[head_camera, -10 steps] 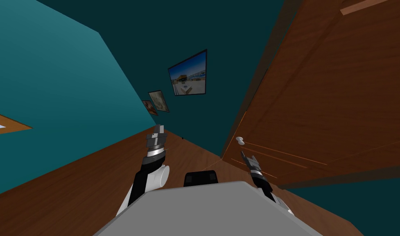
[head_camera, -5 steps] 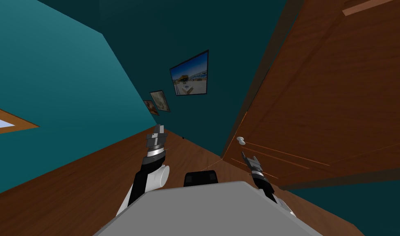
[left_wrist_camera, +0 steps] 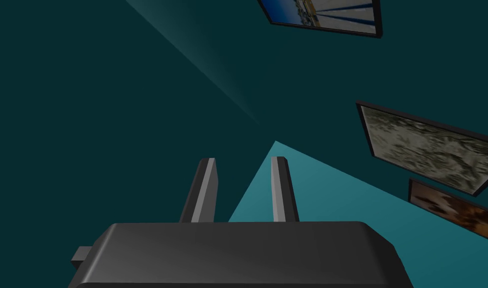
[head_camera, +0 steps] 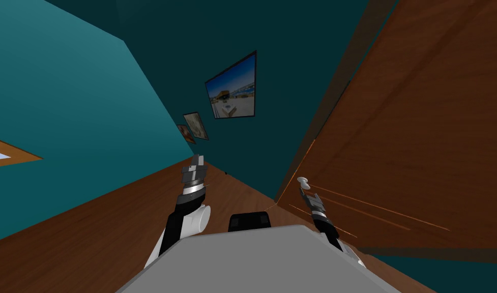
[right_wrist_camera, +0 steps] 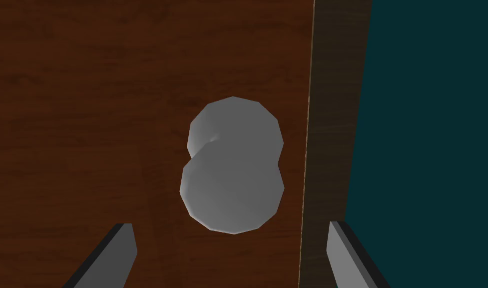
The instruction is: Pull the door open
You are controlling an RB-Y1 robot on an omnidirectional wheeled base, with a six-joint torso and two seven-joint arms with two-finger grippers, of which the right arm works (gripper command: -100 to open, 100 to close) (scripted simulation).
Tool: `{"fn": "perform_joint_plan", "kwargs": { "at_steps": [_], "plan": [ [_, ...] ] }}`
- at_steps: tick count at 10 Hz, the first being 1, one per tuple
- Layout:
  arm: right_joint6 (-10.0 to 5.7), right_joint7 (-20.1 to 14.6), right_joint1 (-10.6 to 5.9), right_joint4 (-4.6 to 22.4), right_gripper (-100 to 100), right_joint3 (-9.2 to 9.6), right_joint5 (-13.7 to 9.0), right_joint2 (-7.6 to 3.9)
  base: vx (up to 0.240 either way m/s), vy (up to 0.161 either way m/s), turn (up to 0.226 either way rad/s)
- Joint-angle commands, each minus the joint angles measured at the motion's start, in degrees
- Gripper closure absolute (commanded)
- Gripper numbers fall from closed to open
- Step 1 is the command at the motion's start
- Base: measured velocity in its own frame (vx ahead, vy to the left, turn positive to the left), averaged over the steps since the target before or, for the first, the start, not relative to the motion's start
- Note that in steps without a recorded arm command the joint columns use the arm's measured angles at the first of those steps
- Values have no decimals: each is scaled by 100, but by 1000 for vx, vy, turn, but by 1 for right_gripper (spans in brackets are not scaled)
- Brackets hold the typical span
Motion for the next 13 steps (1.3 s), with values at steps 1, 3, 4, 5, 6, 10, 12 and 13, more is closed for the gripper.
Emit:
{"fn": "perform_joint_plan", "kwargs": {
  "at_steps": [1, 3, 4, 5, 6, 10, 12, 13],
  "plan": [
    [25, 37, -42, 23, -100, -22, -10, 3, 186, -130, 22],
    [34, 38, -44, 11, -100, -24, -11, 8, 123, -83, 25],
    [34, 38, -44, 11, 100, -24, -11, 8, -8, 5, -2],
    [34, 38, -44, 11, 100, -24, -11, 8, -27, 17, 0],
    [34, 38, -44, 11, 100, -24, -11, 8, -23, 12, -1],
    [55, -189, -52, 30, 100, 43, -67, 9, -10, 1, 1],
    [59, -355, -62, 34, 100, 86, -114, 5, -20, -9, 8],
    [61, -494, -71, 38, 100, 123, -155, 1, -20, -7, 8]
  ]
}}
